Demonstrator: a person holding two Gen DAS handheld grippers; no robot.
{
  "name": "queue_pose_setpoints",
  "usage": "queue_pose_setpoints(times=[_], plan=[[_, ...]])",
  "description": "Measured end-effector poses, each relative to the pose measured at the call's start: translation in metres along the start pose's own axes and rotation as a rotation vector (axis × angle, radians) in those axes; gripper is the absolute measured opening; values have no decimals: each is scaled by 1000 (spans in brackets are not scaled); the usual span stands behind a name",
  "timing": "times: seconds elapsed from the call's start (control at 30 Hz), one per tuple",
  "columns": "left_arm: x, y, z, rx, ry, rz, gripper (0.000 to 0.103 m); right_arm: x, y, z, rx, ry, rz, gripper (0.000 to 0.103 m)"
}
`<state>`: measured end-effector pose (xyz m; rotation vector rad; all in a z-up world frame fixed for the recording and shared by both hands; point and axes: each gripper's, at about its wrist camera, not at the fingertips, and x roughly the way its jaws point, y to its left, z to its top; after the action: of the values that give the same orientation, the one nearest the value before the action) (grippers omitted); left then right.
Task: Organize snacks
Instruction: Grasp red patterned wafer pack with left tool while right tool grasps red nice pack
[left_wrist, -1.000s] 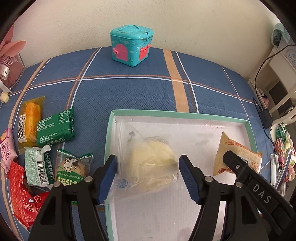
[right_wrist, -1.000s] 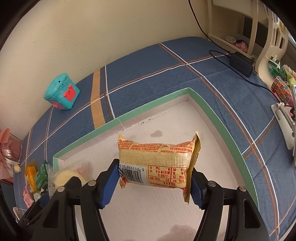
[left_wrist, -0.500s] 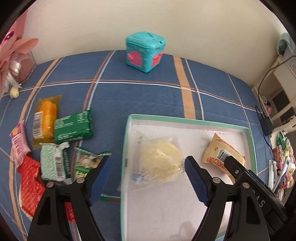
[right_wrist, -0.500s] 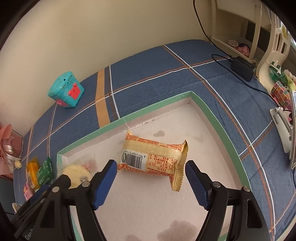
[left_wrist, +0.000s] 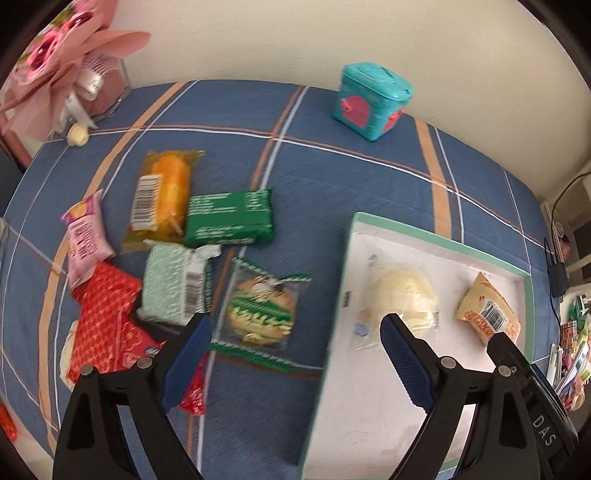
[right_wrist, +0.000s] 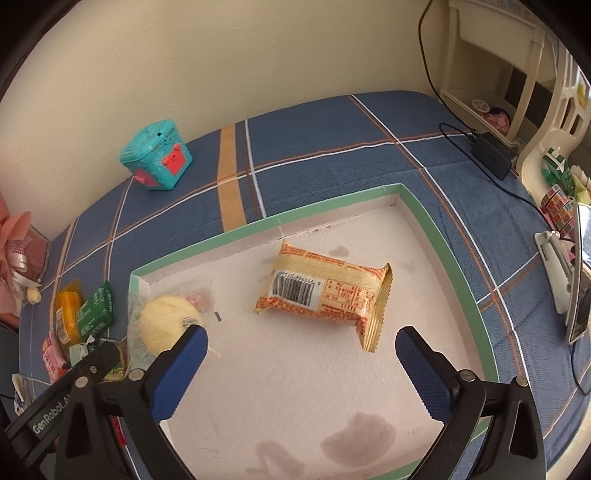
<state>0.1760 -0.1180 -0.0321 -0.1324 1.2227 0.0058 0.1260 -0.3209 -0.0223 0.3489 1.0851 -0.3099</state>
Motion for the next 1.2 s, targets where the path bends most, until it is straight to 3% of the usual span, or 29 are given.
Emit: queue_pose_setpoints(times=[0.33, 0.73, 0.97, 1.2], plan=[[-17, 49, -8, -54, -10, 50, 93, -15, 37, -15, -88, 1, 39, 103], [-46, 148, -8, -195, -71, 136, 93, -13, 116, -40, -222, 39, 151, 103], [-45, 191, -12, -277, -60, 161, 93, -5, 167, -65, -289, 96, 246, 103], [-24, 205, -13, -314, 6, 123, 93, 13, 206, -86, -329, 153, 286, 103]])
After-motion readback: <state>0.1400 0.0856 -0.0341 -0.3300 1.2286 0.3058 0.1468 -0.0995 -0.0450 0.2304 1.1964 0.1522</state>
